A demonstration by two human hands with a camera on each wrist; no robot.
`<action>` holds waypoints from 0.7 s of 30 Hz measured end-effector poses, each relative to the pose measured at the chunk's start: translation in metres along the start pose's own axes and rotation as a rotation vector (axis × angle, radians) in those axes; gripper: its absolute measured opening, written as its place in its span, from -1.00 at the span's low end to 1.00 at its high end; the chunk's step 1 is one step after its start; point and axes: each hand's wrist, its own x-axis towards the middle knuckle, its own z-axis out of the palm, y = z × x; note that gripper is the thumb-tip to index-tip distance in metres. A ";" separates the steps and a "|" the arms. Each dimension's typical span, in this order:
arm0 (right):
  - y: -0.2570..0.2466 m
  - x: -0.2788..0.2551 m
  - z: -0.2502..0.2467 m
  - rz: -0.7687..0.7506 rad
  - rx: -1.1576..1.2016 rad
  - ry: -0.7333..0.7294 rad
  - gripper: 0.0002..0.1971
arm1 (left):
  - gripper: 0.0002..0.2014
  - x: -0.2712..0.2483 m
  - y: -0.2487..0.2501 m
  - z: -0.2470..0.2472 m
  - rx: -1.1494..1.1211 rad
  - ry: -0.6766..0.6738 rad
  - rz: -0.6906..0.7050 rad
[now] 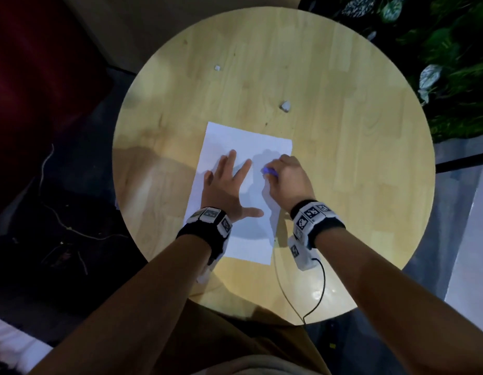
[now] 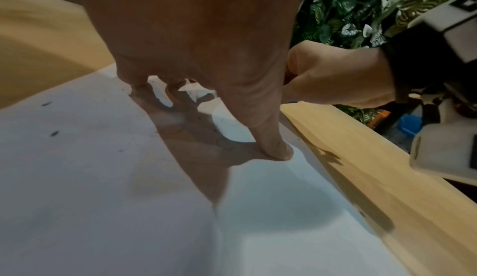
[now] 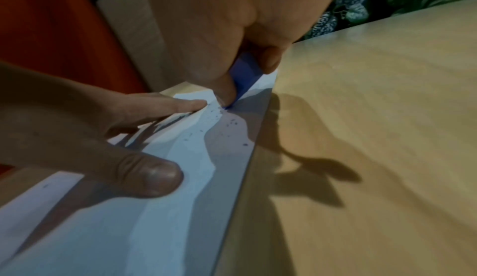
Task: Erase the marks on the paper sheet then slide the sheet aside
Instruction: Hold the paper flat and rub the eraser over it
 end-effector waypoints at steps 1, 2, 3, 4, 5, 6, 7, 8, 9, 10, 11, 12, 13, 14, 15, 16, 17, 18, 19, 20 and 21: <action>-0.004 0.003 0.002 -0.011 -0.003 -0.020 -0.84 | 0.27 -0.002 -0.004 -0.001 0.003 0.015 -0.017; -0.008 0.006 0.003 -0.018 -0.001 -0.032 -0.84 | 0.25 -0.003 -0.009 -0.003 0.012 0.023 -0.029; -0.012 0.009 0.004 -0.023 0.000 -0.035 -0.84 | 0.23 -0.005 -0.015 -0.006 0.024 0.028 -0.038; -0.015 0.013 0.004 -0.028 0.000 -0.030 -0.85 | 0.20 -0.006 -0.021 -0.010 0.033 0.032 -0.051; -0.018 0.018 0.004 -0.037 -0.001 -0.027 -0.86 | 0.20 -0.005 -0.027 -0.015 0.036 0.033 -0.069; -0.021 0.024 0.005 -0.051 -0.006 -0.028 -0.86 | 0.20 -0.004 -0.033 -0.019 0.035 0.028 -0.090; -0.025 0.031 0.005 -0.066 -0.015 -0.034 -0.86 | 0.21 -0.001 -0.039 -0.025 0.034 0.018 -0.110; -0.028 0.038 0.005 -0.077 -0.025 -0.043 -0.86 | 0.21 0.002 -0.043 -0.029 0.038 0.003 -0.126; -0.032 0.046 0.005 -0.088 -0.035 -0.053 -0.86 | 0.21 0.006 -0.047 -0.033 0.045 -0.010 -0.136; -0.036 0.053 0.005 -0.096 -0.047 -0.064 -0.85 | 0.20 0.010 -0.049 -0.037 0.053 -0.021 -0.139; -0.038 0.059 0.004 -0.100 -0.058 -0.072 -0.85 | 0.19 0.014 -0.050 -0.040 0.059 -0.033 -0.141; -0.040 0.062 0.005 -0.101 -0.065 -0.077 -0.84 | 0.17 0.017 -0.050 -0.042 0.060 -0.048 -0.145; -0.042 0.063 0.005 -0.103 -0.072 -0.082 -0.84 | 0.17 0.019 -0.050 -0.045 0.057 -0.067 -0.153; -0.042 0.059 0.006 -0.108 -0.075 -0.083 -0.83 | 0.16 0.021 -0.049 -0.046 0.055 -0.088 -0.161; -0.042 0.051 0.008 -0.125 -0.077 -0.090 -0.83 | 0.17 0.022 -0.048 -0.047 0.058 -0.105 -0.166; -0.042 0.040 0.010 -0.160 -0.078 -0.104 -0.84 | 0.17 0.022 -0.047 -0.048 0.065 -0.111 -0.169; -0.042 0.028 0.012 -0.209 -0.074 -0.128 -0.84 | 0.17 0.021 -0.046 -0.048 0.073 -0.110 -0.166; -0.041 0.018 0.013 -0.257 -0.070 -0.161 -0.85 | 0.17 0.021 -0.045 -0.047 0.081 -0.106 -0.163; -0.041 0.016 0.012 -0.292 -0.070 -0.189 -0.85 | 0.17 0.021 -0.045 -0.048 0.089 -0.100 -0.160; -0.041 0.022 0.009 -0.302 -0.078 -0.205 -0.85 | 0.17 0.021 -0.045 -0.048 0.092 -0.097 -0.158; -0.042 0.034 0.007 -0.294 -0.088 -0.201 -0.84 | 0.17 0.021 -0.046 -0.048 0.091 -0.096 -0.158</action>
